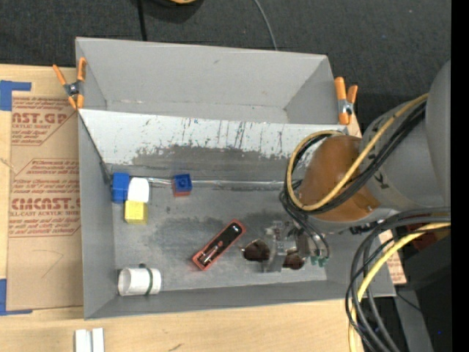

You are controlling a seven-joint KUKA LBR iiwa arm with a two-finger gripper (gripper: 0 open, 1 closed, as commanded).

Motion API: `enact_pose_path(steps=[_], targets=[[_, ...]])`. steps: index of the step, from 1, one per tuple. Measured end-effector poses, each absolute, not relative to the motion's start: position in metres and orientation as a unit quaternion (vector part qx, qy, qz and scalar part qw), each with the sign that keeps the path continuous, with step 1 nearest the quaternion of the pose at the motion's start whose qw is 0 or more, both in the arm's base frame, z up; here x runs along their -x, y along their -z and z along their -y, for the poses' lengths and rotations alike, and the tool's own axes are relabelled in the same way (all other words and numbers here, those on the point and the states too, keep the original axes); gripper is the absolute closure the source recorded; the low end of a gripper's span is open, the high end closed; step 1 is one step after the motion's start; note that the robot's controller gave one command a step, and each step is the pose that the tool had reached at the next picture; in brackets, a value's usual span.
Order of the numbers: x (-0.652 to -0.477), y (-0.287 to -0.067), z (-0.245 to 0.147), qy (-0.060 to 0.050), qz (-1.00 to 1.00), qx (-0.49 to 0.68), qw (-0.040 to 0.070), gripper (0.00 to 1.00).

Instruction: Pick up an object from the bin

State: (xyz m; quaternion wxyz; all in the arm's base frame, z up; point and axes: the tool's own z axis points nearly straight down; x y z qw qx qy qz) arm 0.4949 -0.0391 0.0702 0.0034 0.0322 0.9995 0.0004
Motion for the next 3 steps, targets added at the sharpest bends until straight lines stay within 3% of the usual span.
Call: enact_pose_path(steps=[1,2,3], targets=[[-0.495,-0.07,0.039,0.0,-0.999,-0.032,0.003,1.0],[-0.497,-0.089,0.037,-0.001,-1.0,-0.029,0.002,1.0],[-0.502,-0.09,0.039,0.0,-1.0,-0.029,0.005,1.0]])
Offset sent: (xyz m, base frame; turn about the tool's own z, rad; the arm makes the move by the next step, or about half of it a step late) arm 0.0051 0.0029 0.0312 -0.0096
